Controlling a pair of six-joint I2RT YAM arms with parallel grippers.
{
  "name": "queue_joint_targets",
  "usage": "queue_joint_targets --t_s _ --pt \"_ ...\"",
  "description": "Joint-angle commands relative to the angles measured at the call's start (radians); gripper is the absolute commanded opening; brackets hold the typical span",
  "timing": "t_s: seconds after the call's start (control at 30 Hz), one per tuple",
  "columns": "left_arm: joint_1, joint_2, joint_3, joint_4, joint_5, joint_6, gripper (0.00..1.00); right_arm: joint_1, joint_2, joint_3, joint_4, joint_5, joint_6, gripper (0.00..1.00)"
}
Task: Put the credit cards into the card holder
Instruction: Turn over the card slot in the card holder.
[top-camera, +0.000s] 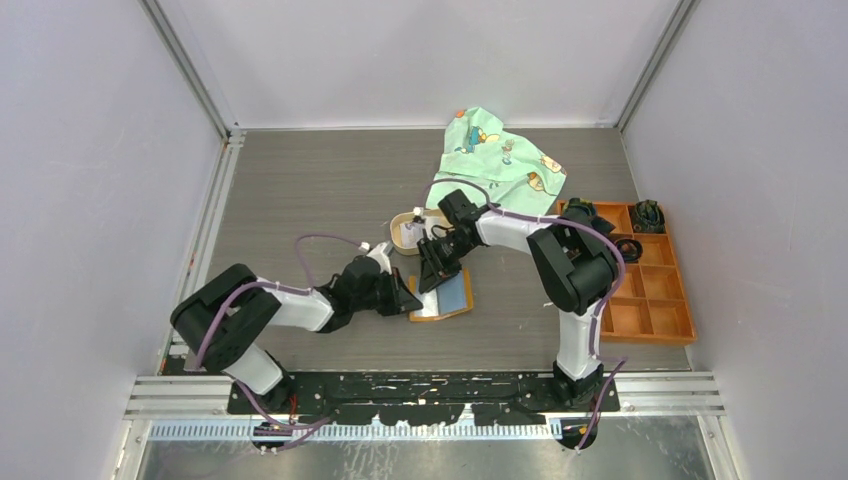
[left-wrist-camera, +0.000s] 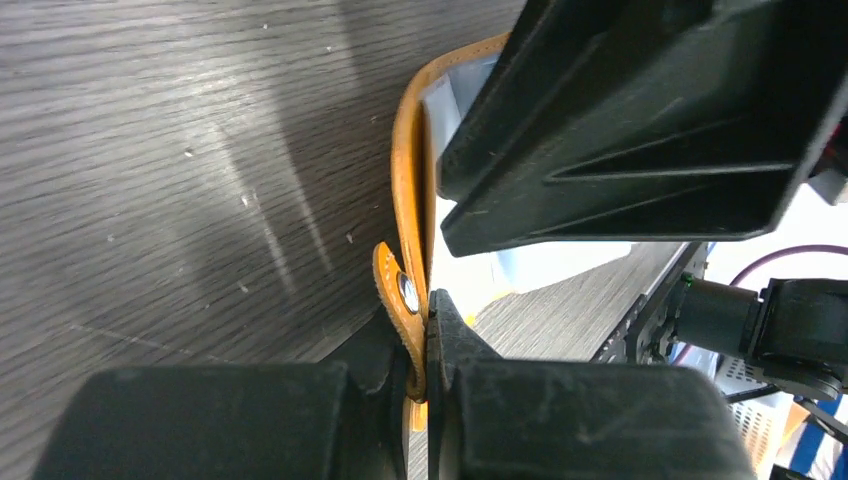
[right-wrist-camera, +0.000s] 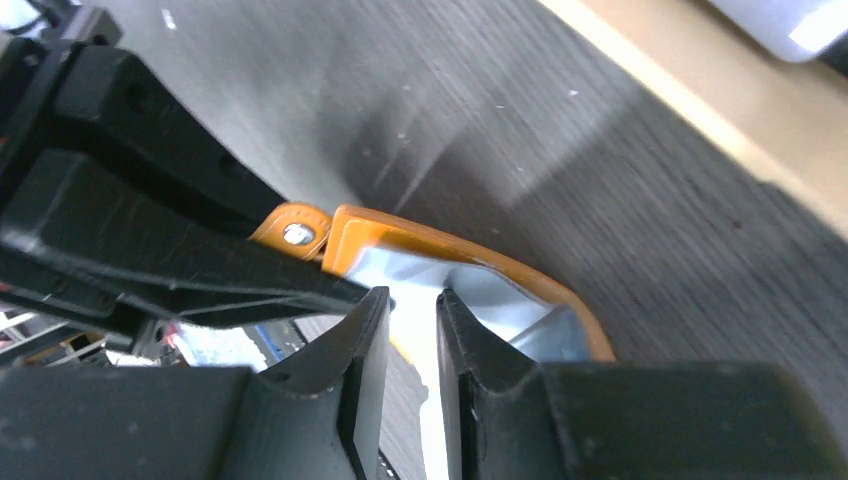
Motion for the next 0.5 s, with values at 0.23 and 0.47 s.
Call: queue_joint_targets --t_s 0.23,0.47 --pt "0.064 -0.181 0.03 -0.195 0.04 0.051 0.23 0.035 0.037 0.055 -0.083 0.214 -0.064 0.3" --pt "0.103 -0.444 0.045 -0.37 -0.062 0.134 0.43 0.032 0.015 0.047 -0.092 0.036 -0.103 0.33"
